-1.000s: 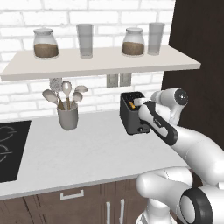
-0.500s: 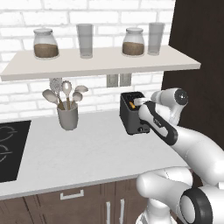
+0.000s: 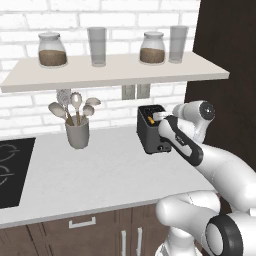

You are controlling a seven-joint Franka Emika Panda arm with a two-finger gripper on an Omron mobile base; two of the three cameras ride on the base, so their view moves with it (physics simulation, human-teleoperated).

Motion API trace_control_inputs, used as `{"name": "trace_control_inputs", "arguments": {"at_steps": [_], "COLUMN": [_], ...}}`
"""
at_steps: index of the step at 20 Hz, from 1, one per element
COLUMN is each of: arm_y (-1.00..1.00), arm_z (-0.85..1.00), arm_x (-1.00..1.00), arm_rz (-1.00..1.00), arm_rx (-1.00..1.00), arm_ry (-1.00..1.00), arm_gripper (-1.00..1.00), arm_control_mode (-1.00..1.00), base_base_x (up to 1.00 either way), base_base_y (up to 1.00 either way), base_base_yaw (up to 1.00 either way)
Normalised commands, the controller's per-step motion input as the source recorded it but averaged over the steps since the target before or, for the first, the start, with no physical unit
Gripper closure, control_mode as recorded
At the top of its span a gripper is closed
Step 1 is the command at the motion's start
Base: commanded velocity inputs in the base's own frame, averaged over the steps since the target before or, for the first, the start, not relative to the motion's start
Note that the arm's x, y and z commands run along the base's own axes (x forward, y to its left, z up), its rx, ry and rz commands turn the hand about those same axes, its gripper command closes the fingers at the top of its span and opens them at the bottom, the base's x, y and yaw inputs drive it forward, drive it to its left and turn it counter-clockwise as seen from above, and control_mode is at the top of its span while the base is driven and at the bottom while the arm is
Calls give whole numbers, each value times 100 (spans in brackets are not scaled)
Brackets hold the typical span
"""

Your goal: Start the toaster. Once the lever pops up, take the bread to the plate on the dining counter.

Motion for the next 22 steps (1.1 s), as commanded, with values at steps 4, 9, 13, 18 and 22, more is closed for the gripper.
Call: {"name": "trace_control_inputs", "arguments": {"at_steps": [4, 9, 13, 18, 22], "arm_y": [0, 0, 0, 0, 0], "arm_z": [0, 0, 0, 0, 0], "arm_x": [0, 0, 0, 0, 0], "arm_rz": [0, 0, 0, 0, 0], "arm_rx": [0, 0, 0, 0, 0], "arm_ry": [0, 0, 0, 0, 0], "arm_gripper": [-100, -100, -100, -100, -100], "arm_control_mode": [-100, -100, -100, -100, -100], "base_base_x": [0, 0, 0, 0, 0], "base_base_y": [0, 0, 0, 0, 0], "base_base_yaw": [0, 0, 0, 0, 0]}}
